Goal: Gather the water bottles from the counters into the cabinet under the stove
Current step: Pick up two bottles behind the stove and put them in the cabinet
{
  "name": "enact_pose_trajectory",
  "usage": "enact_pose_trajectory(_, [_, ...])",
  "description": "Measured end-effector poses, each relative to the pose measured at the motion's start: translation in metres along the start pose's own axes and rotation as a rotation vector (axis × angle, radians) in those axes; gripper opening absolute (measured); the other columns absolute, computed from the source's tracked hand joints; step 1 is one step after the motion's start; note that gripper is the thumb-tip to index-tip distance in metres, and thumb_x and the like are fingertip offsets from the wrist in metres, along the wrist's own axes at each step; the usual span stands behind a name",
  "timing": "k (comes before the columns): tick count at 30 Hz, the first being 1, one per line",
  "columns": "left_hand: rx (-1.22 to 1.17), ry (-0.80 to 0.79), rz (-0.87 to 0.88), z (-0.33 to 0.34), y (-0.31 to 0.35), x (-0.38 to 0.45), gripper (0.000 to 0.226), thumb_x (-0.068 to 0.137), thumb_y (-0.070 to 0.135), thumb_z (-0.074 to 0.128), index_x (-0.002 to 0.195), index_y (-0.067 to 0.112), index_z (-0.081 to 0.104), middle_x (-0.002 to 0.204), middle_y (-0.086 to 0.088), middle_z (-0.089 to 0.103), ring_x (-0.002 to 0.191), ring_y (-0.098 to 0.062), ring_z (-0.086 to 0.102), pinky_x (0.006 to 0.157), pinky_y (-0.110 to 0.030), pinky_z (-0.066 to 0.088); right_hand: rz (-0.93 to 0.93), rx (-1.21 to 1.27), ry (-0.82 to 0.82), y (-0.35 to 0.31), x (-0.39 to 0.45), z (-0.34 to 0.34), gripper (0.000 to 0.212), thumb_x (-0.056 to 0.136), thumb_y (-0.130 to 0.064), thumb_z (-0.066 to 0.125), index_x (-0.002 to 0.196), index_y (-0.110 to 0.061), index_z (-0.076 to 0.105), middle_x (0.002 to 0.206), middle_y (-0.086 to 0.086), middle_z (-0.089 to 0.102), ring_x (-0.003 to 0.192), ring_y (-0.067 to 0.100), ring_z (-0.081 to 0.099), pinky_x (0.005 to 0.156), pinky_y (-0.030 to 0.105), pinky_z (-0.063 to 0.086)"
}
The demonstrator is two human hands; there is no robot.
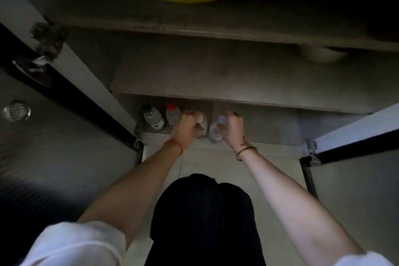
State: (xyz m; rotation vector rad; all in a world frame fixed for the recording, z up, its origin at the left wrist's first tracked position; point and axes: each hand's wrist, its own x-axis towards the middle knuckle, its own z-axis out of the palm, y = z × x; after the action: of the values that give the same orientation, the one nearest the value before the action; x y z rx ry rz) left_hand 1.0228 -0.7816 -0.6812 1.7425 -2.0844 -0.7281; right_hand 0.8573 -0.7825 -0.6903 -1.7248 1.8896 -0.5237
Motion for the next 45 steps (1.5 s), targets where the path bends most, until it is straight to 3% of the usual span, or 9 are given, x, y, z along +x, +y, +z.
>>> enact_pose_trajectory(4, [0.019,0.016,0.024,0.021,-0.017,0.022,0.028,0.078,0.0,0.066,0.105,0.005,0.067,0.104,-0.019,0.064,0.101,-0.034,0.059,0.081,-0.041,0.05,-0.005,-0.023,0.015,0.019,0.026,0.028,0.032,0.078,-0.009,0.069,0.11,-0.005,0.063,0.103,0.021,0.067,0.092,0.034,0.065,0.07,0.026,0.045])
enact_pose_trajectory(11, [0.047,0.006,0.029,0.041,-0.03,0.046,0.029,0.079,-0.004,0.06,0.105,0.007,0.066,0.106,-0.017,0.066,0.101,-0.034,0.062,0.079,-0.039,0.053,-0.028,-0.024,0.053,0.026,0.05,0.043,0.028,0.078,-0.012,0.069,0.105,-0.011,0.063,0.101,0.016,0.068,0.088,0.032,0.065,0.067,0.02,0.037])
enact_pose_trajectory(18, [0.104,-0.071,-0.027,0.036,-0.025,0.053,0.046,0.087,0.004,0.064,0.131,0.012,0.055,0.131,-0.014,0.059,0.114,-0.033,0.062,0.094,-0.041,0.053,-0.079,0.014,0.026,0.032,0.038,0.041,0.037,0.078,-0.009,0.072,0.113,-0.008,0.06,0.112,0.014,0.065,0.105,0.032,0.06,0.085,0.031,0.049])
enact_pose_trajectory(23, [0.063,-0.077,-0.021,0.02,-0.013,0.027,0.053,0.082,0.004,0.068,0.133,0.011,0.054,0.134,-0.012,0.057,0.122,-0.031,0.056,0.097,-0.041,0.051,-0.052,0.046,0.036,0.018,0.011,0.017,0.059,0.08,-0.01,0.072,0.134,-0.007,0.049,0.132,0.014,0.057,0.125,0.032,0.047,0.1,0.033,0.04])
enact_pose_trajectory(30, [0.027,-0.001,0.021,-0.059,0.05,-0.04,0.048,0.081,0.006,0.068,0.127,0.009,0.059,0.127,-0.013,0.062,0.115,-0.032,0.06,0.093,-0.044,0.053,-0.037,0.06,0.023,-0.035,-0.053,-0.071,0.047,0.079,-0.01,0.072,0.123,-0.008,0.058,0.12,0.014,0.063,0.115,0.034,0.053,0.093,0.035,0.043])
enact_pose_trajectory(38, [0.14,-0.014,0.007,-0.199,0.157,-0.142,0.052,0.085,0.019,0.066,0.135,0.015,0.053,0.139,-0.007,0.056,0.13,-0.029,0.049,0.105,-0.044,0.044,-0.02,-0.028,-0.01,-0.11,-0.147,-0.218,0.05,0.086,-0.023,0.067,0.133,-0.011,0.052,0.129,0.01,0.058,0.123,0.03,0.048,0.102,0.039,0.043])
enact_pose_trajectory(42, [0.178,0.003,0.026,-0.266,0.207,-0.187,0.051,0.086,0.024,0.062,0.136,0.021,0.051,0.139,-0.002,0.056,0.13,-0.025,0.049,0.105,-0.044,0.044,-0.042,-0.035,0.049,-0.148,-0.198,-0.302,0.05,0.086,-0.024,0.067,0.132,-0.01,0.052,0.129,0.009,0.059,0.127,0.031,0.043,0.106,0.045,0.04])
enact_pose_trajectory(45, [0.169,0.054,0.048,-0.315,0.247,-0.218,0.051,0.085,0.021,0.065,0.134,0.016,0.053,0.137,-0.004,0.057,0.128,-0.026,0.051,0.106,-0.045,0.044,-0.067,-0.036,0.115,-0.175,-0.242,-0.363,0.049,0.086,-0.022,0.068,0.131,-0.009,0.053,0.128,0.007,0.059,0.125,0.029,0.043,0.105,0.043,0.04])
